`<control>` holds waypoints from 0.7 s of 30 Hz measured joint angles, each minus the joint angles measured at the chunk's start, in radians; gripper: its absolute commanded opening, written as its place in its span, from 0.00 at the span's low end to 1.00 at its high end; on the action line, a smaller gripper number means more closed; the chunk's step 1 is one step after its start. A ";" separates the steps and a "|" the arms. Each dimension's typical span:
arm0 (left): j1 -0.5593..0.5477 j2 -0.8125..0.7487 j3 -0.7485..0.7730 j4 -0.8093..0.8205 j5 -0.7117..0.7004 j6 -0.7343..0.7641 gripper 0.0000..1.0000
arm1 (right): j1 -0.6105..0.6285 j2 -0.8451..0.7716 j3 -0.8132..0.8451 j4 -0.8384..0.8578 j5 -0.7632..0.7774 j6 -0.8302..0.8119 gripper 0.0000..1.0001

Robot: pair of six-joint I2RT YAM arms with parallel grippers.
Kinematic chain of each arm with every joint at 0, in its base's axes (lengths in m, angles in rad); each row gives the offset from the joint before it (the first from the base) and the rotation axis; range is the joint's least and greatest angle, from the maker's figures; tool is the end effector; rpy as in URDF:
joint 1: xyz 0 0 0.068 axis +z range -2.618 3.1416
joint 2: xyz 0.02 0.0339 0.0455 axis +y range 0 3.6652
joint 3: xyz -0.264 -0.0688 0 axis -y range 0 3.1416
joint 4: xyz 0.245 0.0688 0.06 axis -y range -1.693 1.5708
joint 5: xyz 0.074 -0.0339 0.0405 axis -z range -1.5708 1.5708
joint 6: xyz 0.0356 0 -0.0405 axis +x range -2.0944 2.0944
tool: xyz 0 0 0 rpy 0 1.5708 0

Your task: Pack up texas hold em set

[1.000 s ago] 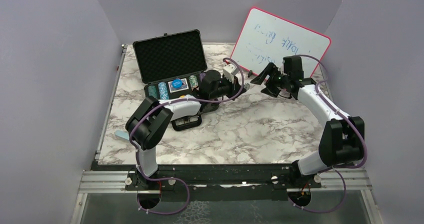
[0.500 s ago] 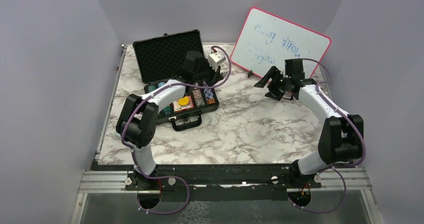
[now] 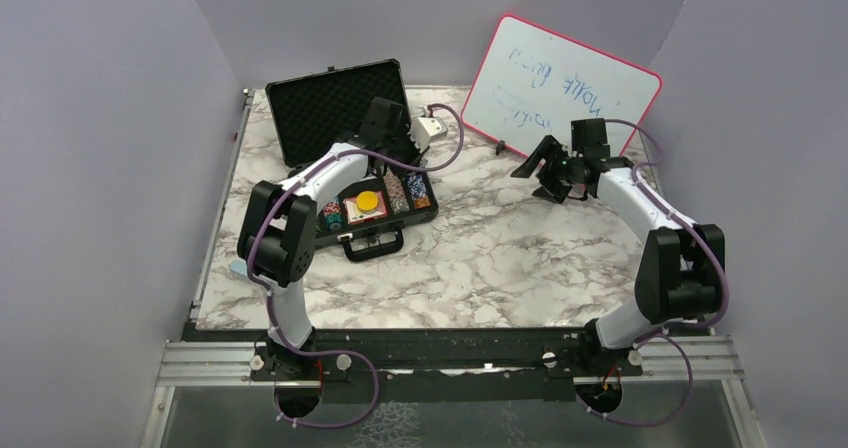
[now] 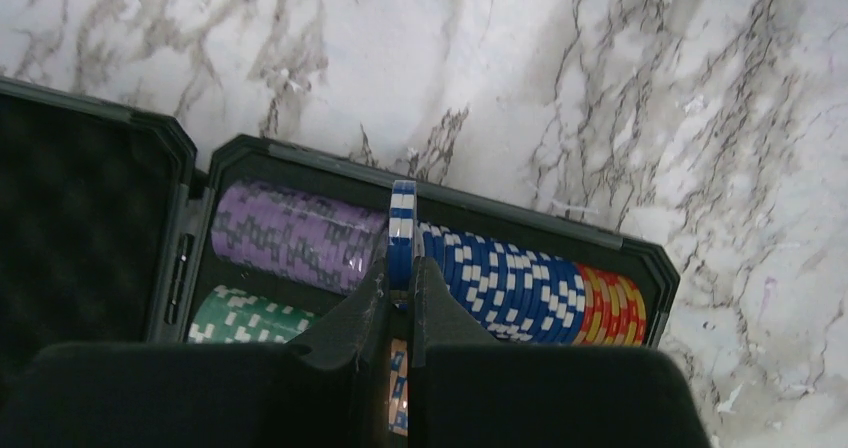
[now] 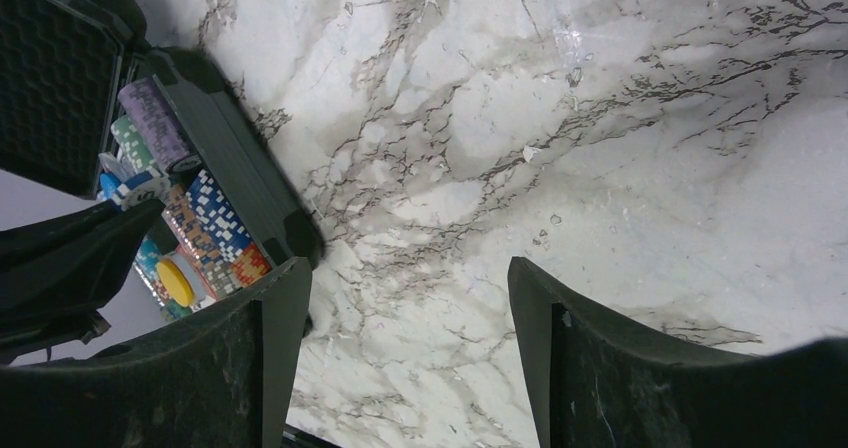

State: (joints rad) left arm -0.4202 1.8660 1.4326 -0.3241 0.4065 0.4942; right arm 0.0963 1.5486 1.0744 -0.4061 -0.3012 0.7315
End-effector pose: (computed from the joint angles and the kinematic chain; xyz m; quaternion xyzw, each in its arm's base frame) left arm 0.3794 -0.1850 0.2443 0.4687 0.7719 -0.1709 0.3940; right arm 0.3258 0.0421 0.2357 0.2423 0.8997 0.2638 0.2496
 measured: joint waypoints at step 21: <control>0.002 0.039 0.039 -0.116 -0.135 0.113 0.43 | -0.007 0.024 0.000 -0.001 -0.001 0.000 0.73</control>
State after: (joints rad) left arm -0.4187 1.9045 1.4715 -0.4397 0.2714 0.6067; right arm 0.0895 1.5723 1.0744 -0.4072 -0.3023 0.7315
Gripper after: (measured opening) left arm 0.435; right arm 0.738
